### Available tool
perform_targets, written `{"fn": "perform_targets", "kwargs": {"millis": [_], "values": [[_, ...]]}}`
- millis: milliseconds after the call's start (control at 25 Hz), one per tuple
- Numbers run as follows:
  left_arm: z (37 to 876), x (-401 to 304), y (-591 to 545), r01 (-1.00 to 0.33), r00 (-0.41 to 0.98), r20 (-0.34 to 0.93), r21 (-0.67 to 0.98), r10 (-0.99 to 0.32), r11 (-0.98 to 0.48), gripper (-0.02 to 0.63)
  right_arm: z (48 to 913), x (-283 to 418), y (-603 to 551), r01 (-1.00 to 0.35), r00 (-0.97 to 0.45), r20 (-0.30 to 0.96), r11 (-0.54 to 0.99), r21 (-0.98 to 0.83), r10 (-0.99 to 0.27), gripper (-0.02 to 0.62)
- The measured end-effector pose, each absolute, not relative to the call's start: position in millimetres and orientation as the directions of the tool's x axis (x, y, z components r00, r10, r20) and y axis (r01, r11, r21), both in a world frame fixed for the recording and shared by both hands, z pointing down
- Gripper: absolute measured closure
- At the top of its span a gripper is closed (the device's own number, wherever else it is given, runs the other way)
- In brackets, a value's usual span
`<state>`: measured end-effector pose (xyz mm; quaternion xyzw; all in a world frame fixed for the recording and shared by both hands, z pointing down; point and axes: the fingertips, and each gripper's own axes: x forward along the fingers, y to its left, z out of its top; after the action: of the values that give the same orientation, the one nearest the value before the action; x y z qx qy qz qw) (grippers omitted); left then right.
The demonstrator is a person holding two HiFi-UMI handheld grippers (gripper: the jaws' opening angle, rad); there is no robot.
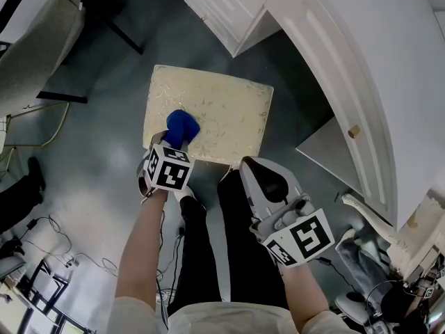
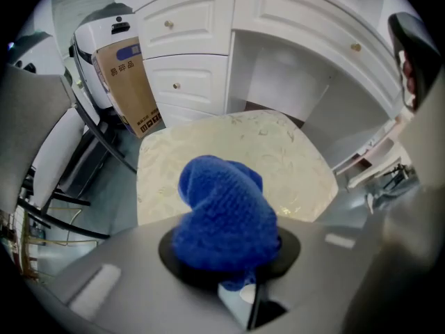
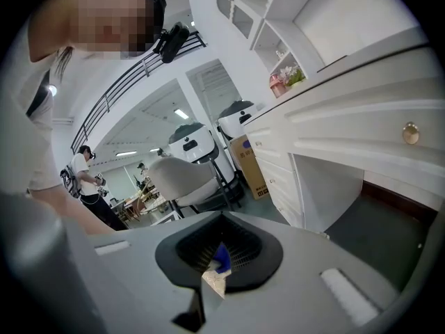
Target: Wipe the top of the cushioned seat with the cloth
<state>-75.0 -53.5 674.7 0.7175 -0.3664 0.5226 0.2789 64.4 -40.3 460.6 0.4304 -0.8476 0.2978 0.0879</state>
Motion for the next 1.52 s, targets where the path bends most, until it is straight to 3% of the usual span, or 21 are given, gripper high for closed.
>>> {"fn": "perform_targets", "kwargs": {"millis": [1520], "values": [[679.7,69.7,-27.2,-0.668,0.313,0.943,0.130,-0.117,-0.733,0.537,474.0,186.5,-25.5,-0.897,-0.382,0.462,0.201,-0.394,-0.800,0.597]]}}
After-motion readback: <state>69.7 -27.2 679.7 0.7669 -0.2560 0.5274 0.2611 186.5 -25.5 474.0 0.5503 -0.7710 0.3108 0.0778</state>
